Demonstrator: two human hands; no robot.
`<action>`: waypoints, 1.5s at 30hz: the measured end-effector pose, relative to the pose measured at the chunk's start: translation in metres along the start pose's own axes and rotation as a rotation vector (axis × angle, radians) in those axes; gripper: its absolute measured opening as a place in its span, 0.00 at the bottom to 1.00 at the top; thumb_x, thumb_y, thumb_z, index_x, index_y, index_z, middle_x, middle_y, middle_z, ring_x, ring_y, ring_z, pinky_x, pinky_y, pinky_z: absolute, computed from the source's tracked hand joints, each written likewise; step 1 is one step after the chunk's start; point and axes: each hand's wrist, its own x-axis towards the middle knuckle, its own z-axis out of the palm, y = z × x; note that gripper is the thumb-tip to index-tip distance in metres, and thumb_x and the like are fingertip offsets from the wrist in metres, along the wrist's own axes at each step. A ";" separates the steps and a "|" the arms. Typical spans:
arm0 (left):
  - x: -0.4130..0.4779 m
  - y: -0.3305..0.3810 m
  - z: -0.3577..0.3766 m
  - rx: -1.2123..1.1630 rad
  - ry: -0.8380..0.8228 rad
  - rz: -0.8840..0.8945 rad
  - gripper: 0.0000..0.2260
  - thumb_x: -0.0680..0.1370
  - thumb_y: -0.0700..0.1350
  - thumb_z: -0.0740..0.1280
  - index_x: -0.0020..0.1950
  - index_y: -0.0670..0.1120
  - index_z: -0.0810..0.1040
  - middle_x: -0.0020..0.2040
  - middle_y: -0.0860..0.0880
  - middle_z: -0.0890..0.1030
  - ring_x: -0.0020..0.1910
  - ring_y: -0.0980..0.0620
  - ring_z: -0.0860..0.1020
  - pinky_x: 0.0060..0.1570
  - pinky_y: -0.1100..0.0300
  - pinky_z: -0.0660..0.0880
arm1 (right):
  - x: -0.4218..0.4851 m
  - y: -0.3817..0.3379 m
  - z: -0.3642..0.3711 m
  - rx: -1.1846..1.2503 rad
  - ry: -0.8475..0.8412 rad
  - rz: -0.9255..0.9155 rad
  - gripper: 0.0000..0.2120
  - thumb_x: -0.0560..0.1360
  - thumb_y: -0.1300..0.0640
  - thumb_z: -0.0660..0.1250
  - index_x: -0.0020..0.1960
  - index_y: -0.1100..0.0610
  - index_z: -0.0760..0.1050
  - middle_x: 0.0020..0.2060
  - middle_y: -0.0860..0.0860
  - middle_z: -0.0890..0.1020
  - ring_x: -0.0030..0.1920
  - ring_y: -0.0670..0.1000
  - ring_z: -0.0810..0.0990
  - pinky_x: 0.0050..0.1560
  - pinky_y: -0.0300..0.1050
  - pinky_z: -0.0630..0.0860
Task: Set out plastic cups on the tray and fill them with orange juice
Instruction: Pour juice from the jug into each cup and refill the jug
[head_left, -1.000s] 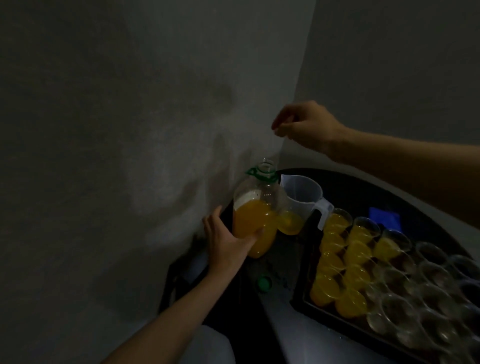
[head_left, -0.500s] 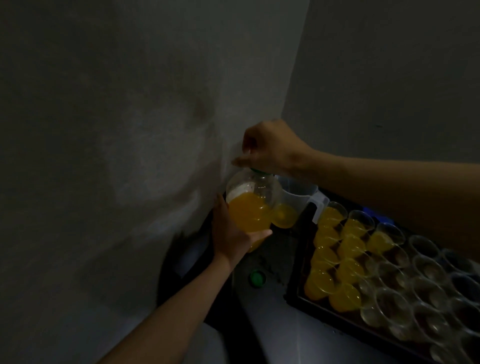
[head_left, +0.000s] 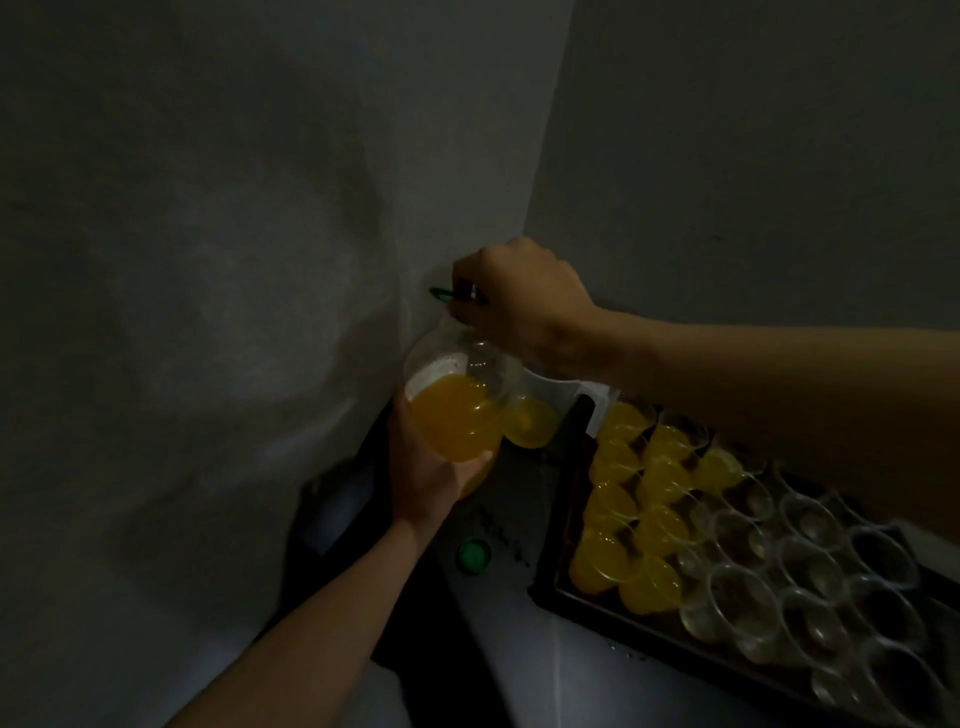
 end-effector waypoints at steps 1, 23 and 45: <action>0.001 0.000 -0.001 0.005 -0.006 -0.007 0.61 0.57 0.49 0.86 0.79 0.63 0.49 0.77 0.53 0.65 0.74 0.53 0.67 0.71 0.52 0.68 | 0.001 0.002 -0.002 0.031 0.004 -0.007 0.09 0.80 0.52 0.66 0.56 0.54 0.80 0.48 0.52 0.81 0.46 0.51 0.78 0.42 0.48 0.75; 0.046 0.076 -0.090 0.704 -0.267 0.207 0.67 0.57 0.58 0.85 0.80 0.61 0.40 0.78 0.46 0.61 0.76 0.42 0.63 0.72 0.42 0.67 | 0.003 0.066 -0.035 0.531 0.069 0.231 0.11 0.79 0.56 0.68 0.58 0.61 0.80 0.39 0.55 0.82 0.36 0.48 0.82 0.36 0.44 0.83; 0.085 0.114 -0.107 1.130 -0.634 0.222 0.70 0.48 0.74 0.77 0.81 0.59 0.42 0.80 0.45 0.63 0.74 0.42 0.68 0.68 0.43 0.72 | -0.012 0.111 0.004 0.776 -0.013 0.513 0.07 0.80 0.59 0.68 0.50 0.62 0.80 0.36 0.56 0.82 0.28 0.46 0.78 0.30 0.38 0.78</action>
